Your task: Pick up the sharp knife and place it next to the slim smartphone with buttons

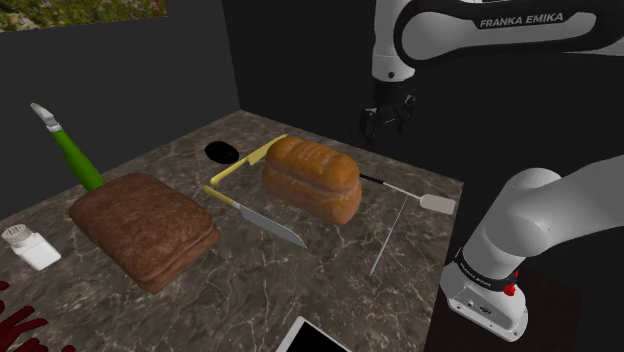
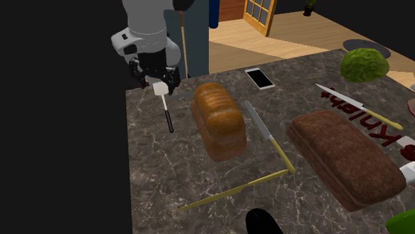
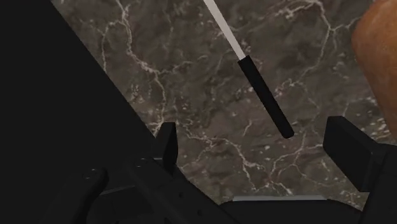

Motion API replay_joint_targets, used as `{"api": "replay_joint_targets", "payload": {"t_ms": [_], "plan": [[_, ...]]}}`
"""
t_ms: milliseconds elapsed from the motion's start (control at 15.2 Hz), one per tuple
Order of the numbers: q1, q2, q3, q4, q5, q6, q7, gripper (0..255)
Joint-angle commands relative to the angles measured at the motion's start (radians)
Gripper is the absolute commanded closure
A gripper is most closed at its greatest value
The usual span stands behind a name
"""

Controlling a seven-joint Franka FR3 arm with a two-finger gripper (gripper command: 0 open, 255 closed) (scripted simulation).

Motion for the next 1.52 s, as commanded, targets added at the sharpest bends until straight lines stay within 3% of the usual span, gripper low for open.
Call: {"api": "replay_joint_targets", "payload": {"t_ms": [0,330,660,1122,1452], "plan": [[-0.008,0.038,0.048,0.012,0.03,0.038,0.106,0],[-0.037,0.175,0.167,0.092,0.069,0.122,0.359,0],[-0.076,0.347,0.273,0.214,0.049,0.196,0.618,0],[-0.094,0.637,0.368,0.452,-0.091,0.245,1.0,0],[-0.054,0.86,0.376,0.674,-0.229,0.223,1.252,0]]}}
